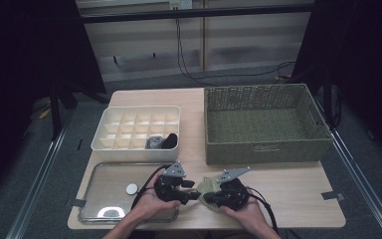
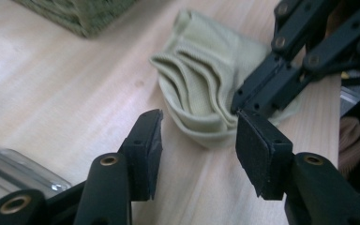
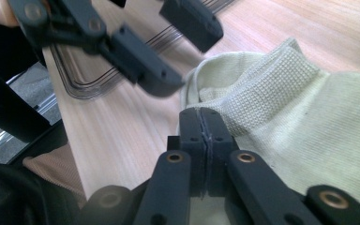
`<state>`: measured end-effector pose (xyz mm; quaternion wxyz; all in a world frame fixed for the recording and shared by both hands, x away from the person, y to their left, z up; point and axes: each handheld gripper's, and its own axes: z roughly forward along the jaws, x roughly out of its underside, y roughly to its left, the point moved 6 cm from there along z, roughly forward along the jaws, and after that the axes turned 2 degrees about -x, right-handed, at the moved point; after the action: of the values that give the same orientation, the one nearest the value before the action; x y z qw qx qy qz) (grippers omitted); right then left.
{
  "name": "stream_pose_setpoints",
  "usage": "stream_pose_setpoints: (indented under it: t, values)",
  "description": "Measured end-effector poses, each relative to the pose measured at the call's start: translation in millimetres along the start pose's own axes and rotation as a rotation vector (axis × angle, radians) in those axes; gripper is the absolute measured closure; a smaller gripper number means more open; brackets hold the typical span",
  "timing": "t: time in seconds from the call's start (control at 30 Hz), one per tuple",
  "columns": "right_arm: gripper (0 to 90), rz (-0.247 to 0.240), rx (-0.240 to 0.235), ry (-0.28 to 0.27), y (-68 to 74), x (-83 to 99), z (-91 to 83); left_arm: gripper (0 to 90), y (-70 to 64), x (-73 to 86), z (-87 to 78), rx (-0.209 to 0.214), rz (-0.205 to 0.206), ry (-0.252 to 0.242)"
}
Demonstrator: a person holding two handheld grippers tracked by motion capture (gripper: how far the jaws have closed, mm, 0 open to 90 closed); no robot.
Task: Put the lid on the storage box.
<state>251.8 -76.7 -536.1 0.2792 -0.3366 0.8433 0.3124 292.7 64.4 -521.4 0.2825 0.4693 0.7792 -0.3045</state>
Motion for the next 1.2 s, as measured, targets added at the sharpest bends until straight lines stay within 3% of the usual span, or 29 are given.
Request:
stream_pose_setpoints:
  t: [0.2, 0.33, 0.53, 0.63, 0.8, 1.07, 1.1, 1.2]
  values:
    - [73.4, 0.019, -0.005, -0.037, 0.7, -1.5, -13.9, 52.1, -0.5, -10.4, -4.2, 0.001, 0.005, -0.022]
    - [74.0, 0.041, 0.006, -0.072, -3.6, 2.1, -32.8, 54.1, -5.4, -21.6, -1.7, 0.015, 0.016, -0.044]
    - [84.8, 0.077, 0.052, -0.110, -20.9, 9.9, -55.6, 60.2, -15.3, -32.1, 7.8, 0.046, 0.038, -0.041]
    - [86.1, 0.091, 0.072, -0.125, -27.7, 12.0, -63.4, 61.6, -19.7, -35.8, 15.4, 0.061, 0.044, -0.037]
    - [85.8, 0.115, 0.097, -0.132, -36.1, 15.6, -66.4, 62.7, -22.9, -35.3, 25.1, 0.065, 0.058, -0.014]
    - [78.5, 0.124, 0.103, -0.129, -42.0, 15.7, -61.4, 65.1, -13.8, -17.9, 38.0, 0.040, 0.051, 0.043]
    - [77.3, 0.130, 0.104, -0.127, -42.2, 15.9, -60.8, 65.4, -14.1, -18.1, 39.6, 0.041, 0.039, 0.020]
    - [73.9, 0.132, 0.102, -0.116, -42.5, 17.0, -56.9, 65.7, -15.0, -16.8, 40.4, 0.030, 0.065, 0.045]
